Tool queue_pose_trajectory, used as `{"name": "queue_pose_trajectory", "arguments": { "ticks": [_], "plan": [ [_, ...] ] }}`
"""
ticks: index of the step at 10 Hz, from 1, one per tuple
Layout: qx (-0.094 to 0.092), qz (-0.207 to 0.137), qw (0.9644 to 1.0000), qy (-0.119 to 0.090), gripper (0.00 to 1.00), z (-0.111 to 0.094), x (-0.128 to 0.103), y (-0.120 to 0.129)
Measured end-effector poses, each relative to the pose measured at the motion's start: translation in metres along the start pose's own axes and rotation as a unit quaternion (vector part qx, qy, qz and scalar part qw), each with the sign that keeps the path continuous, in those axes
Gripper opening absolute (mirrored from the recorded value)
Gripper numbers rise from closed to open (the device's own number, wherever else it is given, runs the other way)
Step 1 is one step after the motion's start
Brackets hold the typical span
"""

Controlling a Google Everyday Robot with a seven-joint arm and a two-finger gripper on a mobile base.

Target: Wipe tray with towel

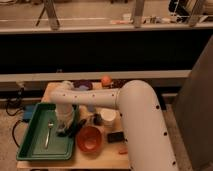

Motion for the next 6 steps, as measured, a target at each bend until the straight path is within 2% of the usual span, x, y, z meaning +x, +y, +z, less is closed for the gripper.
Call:
{"name": "queue_pose_trajectory", "arguments": {
  "ticks": [2, 4, 6],
  "plan": [
    [0.011, 0.008, 0.9999, 0.001, 0.00, 0.002, 0.021, -0.007],
    [0.028, 0.009, 0.9996, -0.001, 0.00, 0.004, 0.029, -0.016],
    [0.049, -0.005, 0.9988, -0.005, 0.00, 0.005, 0.020, -0.040]
  ]
}}
